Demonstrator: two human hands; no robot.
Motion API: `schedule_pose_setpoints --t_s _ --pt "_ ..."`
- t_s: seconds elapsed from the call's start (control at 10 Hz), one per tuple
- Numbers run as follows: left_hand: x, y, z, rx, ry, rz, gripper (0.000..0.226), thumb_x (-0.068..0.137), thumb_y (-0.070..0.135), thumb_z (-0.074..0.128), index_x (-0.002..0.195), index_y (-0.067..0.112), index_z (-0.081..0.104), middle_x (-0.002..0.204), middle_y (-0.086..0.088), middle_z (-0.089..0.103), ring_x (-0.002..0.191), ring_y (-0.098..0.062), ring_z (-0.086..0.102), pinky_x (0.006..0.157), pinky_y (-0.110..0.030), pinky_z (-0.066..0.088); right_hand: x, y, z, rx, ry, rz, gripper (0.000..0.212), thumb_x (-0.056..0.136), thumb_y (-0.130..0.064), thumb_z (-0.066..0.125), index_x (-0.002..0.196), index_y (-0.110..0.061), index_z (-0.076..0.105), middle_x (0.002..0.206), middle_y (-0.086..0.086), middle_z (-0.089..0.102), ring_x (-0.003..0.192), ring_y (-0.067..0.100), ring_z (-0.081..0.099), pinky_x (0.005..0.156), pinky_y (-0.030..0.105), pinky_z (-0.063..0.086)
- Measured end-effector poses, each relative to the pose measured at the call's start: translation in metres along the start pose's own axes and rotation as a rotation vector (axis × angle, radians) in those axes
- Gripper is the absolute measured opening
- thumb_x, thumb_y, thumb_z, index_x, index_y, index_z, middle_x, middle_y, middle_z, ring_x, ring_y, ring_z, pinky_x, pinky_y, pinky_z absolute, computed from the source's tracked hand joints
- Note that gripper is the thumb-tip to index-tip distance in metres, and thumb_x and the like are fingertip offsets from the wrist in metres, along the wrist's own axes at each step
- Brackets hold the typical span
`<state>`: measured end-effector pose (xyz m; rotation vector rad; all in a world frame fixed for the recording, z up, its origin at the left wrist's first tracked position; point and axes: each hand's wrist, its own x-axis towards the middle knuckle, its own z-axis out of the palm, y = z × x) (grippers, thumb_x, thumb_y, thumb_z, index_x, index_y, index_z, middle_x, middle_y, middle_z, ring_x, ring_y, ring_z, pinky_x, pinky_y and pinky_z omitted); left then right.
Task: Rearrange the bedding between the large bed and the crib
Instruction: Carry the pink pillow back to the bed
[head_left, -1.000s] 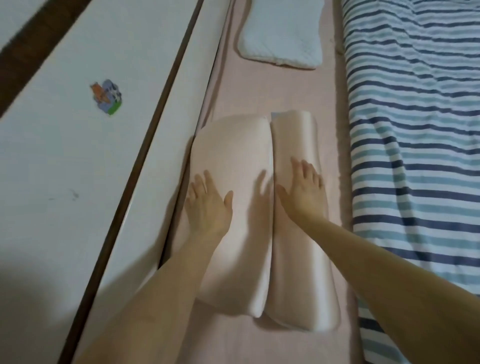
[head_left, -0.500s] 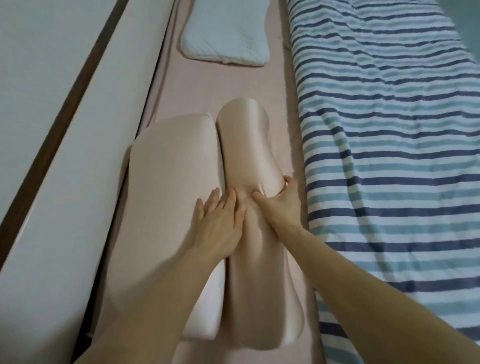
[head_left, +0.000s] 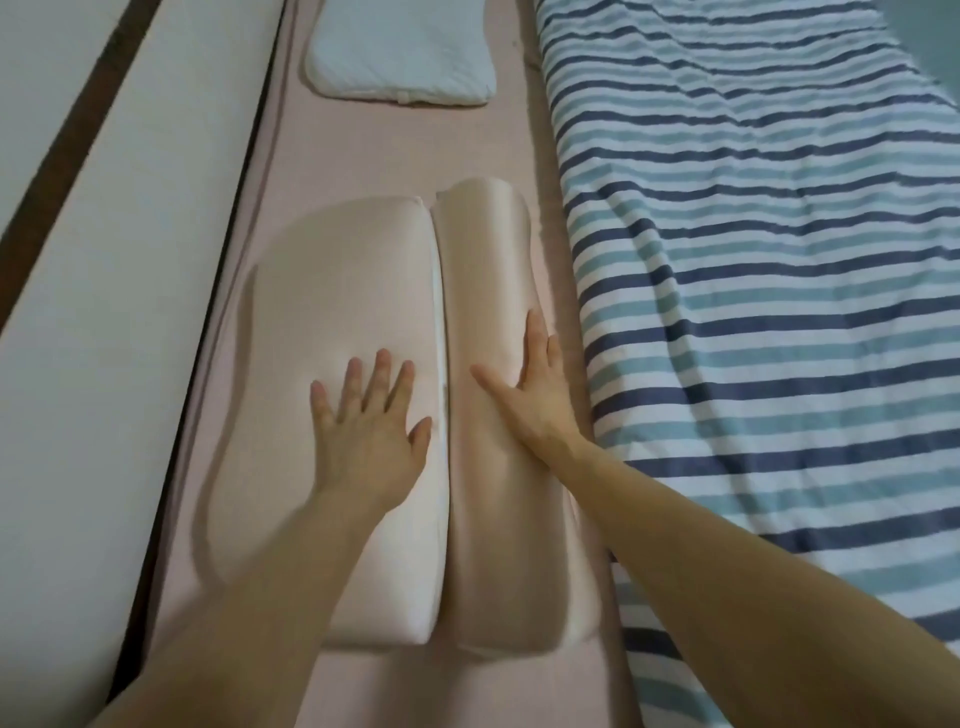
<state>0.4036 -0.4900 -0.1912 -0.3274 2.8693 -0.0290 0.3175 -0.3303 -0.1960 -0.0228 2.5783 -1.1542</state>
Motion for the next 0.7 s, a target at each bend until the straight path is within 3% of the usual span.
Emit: schedule_pose_setpoints --t_s 0.2,0.3,0.4,0.5,0.6,0.7 --pt "0.003 -0.018 0.001 -0.007 -0.006 -0.016 0.066 0.096 0.057 0.01 0.152 0.028 -0.008 0.16 0.0 -0.012 0.147 -0.026 -0.011 0.116 -0.055 -0.001 -0.013 -0.012 0.01 -0.09 0.023 -0.048 0.079 0.091 -0.059 0.042 0.147 -0.044 -0.012 0.16 -0.001 -0.013 0.147 0.031 -0.004 0.116 0.05 0.008" --pt "-0.019 -0.015 0.003 0.004 -0.025 -0.023 0.068 0.095 0.059 0.011 0.152 0.025 -0.008 0.16 -0.003 -0.012 0.147 -0.026 -0.01 0.117 -0.052 -0.004 -0.038 -0.003 0.015 -0.355 0.013 -0.188 0.07 0.096 -0.057 0.031 0.147 -0.043 -0.014 0.157 -0.001 -0.025 0.145 0.03 -0.017 0.116 0.046 -0.001" --pt "-0.044 -0.013 -0.003 -0.015 -0.121 -0.008 0.071 0.095 0.06 0.014 0.152 0.024 -0.008 0.16 -0.004 -0.013 0.147 -0.026 -0.011 0.118 -0.049 -0.006 -0.063 0.004 0.013 -0.493 -0.068 -0.228 0.066 0.098 -0.053 0.026 0.147 -0.041 -0.016 0.153 -0.001 -0.033 0.142 0.031 -0.025 0.115 0.047 -0.003" --pt "-0.079 -0.015 -0.033 0.0 -0.329 0.018 0.072 0.097 0.055 0.025 0.153 0.023 -0.007 0.16 -0.003 -0.014 0.147 -0.026 -0.011 0.119 -0.047 -0.002 -0.096 -0.004 -0.003 -0.581 -0.29 -0.165 0.068 0.098 -0.049 0.029 0.148 -0.039 -0.017 0.15 -0.001 -0.04 0.141 0.034 -0.027 0.116 0.051 0.006" --pt "-0.112 -0.018 -0.076 -0.007 -0.571 0.062 0.065 0.097 0.04 0.04 0.152 0.017 0.014 0.16 -0.006 0.007 0.146 -0.029 0.014 0.116 -0.043 0.021 -0.135 -0.022 -0.033 -0.67 -0.586 -0.105 0.071 0.097 -0.033 0.04 0.15 -0.035 -0.007 0.152 0.001 -0.035 0.143 0.038 -0.017 0.115 0.052 0.02" --pt "-0.129 -0.02 -0.115 -0.019 -0.652 0.041 0.048 0.096 0.04 0.042 0.138 0.017 0.045 0.145 -0.003 0.043 0.129 -0.024 0.044 0.104 -0.038 0.039 -0.152 -0.05 -0.073 -0.808 -0.787 -0.091 0.052 0.095 -0.023 0.045 0.145 -0.014 0.033 0.152 0.012 0.026 0.129 0.032 0.042 0.105 0.039 0.041"
